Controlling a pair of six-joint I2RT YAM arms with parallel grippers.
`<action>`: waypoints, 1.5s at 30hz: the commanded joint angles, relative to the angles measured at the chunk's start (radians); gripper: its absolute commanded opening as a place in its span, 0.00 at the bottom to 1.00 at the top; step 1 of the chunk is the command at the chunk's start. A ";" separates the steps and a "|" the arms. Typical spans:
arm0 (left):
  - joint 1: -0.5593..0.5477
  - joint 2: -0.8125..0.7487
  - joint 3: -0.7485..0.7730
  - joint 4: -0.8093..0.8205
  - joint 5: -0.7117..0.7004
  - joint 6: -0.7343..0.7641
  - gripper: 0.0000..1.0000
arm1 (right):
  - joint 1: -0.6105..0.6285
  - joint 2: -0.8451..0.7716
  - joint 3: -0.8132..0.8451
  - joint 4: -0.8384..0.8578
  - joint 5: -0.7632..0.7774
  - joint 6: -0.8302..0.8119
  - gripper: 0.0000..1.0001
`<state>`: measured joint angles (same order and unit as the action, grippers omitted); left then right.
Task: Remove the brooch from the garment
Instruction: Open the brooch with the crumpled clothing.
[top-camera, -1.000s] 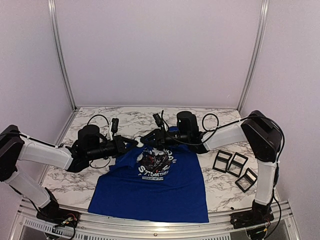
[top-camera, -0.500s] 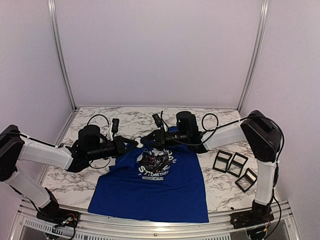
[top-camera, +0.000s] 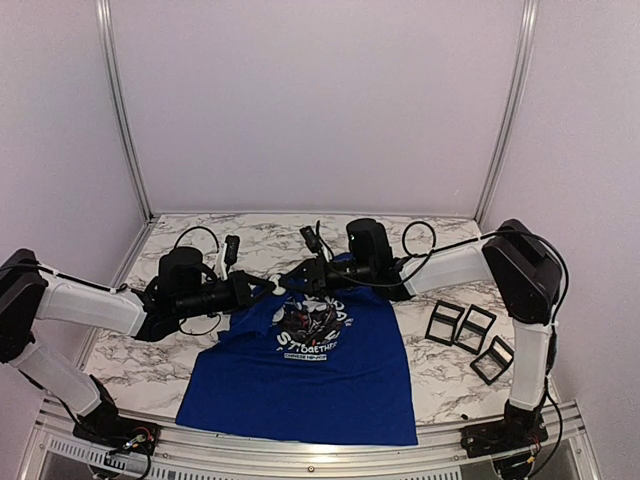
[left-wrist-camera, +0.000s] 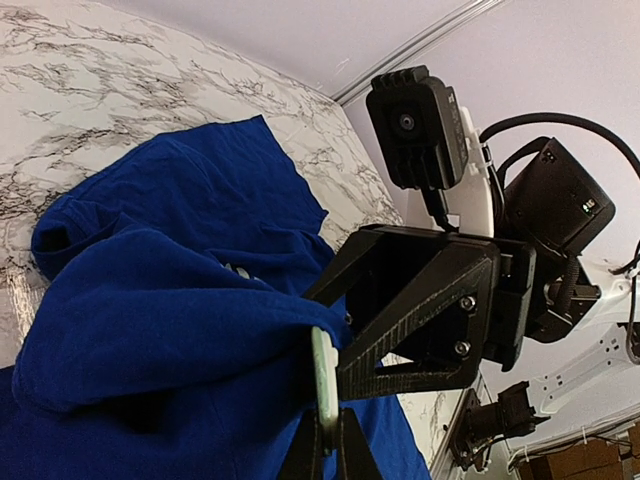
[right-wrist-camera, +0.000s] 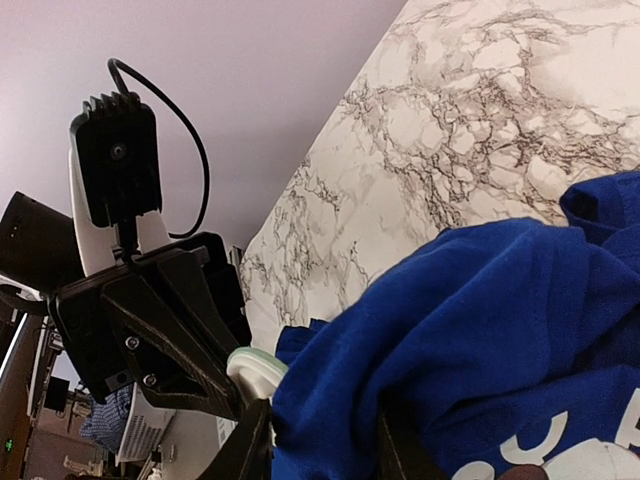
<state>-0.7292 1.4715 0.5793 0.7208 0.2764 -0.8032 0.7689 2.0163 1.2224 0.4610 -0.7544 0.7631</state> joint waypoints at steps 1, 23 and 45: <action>-0.010 -0.002 0.068 0.046 0.046 0.037 0.00 | 0.027 0.047 0.048 -0.089 0.019 -0.040 0.30; 0.014 0.007 0.144 -0.374 0.000 0.104 0.00 | 0.018 -0.036 0.065 -0.164 0.090 -0.163 0.38; 0.028 0.048 0.304 -0.814 0.034 0.230 0.00 | 0.018 -0.053 0.086 -0.232 0.122 -0.247 0.38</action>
<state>-0.7074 1.4940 0.8448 0.0666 0.2821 -0.6270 0.7769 2.0033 1.2636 0.2577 -0.6548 0.5442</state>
